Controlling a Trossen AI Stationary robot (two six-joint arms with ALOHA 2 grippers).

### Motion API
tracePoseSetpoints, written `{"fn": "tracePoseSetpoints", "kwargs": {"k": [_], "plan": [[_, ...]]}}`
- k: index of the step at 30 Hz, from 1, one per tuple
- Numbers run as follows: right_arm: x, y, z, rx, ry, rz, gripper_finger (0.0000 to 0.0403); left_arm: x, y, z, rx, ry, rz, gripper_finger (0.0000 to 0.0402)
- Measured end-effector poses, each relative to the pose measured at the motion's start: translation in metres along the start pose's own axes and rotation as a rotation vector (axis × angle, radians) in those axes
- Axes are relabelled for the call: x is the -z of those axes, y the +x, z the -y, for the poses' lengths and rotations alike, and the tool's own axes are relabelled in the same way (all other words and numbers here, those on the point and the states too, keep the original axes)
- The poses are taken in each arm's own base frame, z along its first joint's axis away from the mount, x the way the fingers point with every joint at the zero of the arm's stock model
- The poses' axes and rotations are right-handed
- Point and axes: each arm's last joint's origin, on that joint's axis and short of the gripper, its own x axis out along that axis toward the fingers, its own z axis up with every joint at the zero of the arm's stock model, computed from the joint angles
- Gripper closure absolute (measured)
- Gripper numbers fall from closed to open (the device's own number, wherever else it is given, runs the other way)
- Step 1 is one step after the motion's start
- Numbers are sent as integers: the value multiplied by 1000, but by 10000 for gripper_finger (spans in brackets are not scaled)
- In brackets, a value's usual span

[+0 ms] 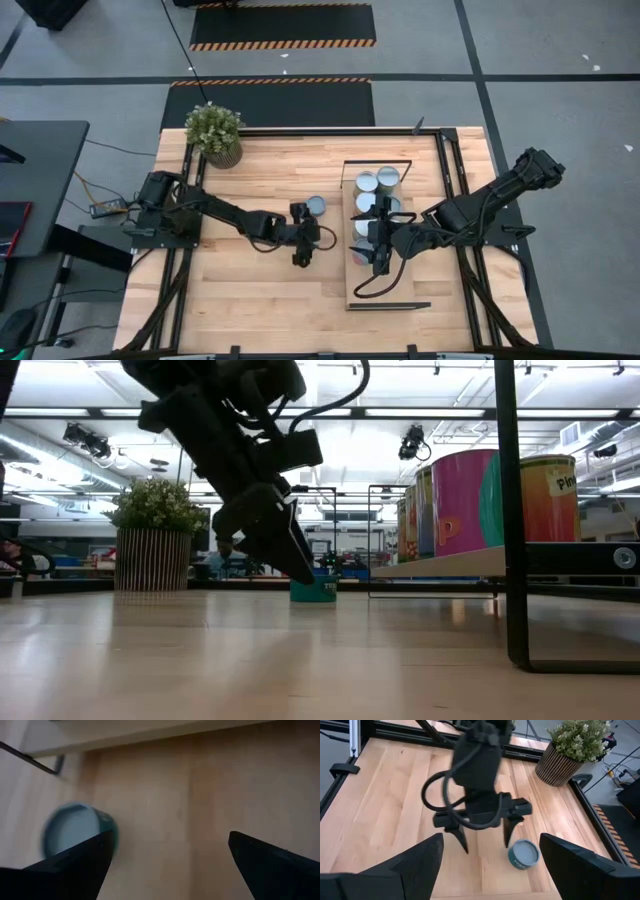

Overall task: Pick and place cans onto a shelf
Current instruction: Put the canned tuna on the shelf

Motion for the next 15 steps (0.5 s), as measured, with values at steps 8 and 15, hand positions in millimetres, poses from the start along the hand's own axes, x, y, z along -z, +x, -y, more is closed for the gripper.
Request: {"fn": "tracePoseSetpoints", "kwargs": {"k": [8, 15], "plan": [[0, 1, 1, 5, 2, -2, 65, -2, 8, -31, -17, -6, -20, 3], [-1, 2, 3, 10, -23, -1, 65, 1, 13, -79, 63, -135, -44, 3]]}}
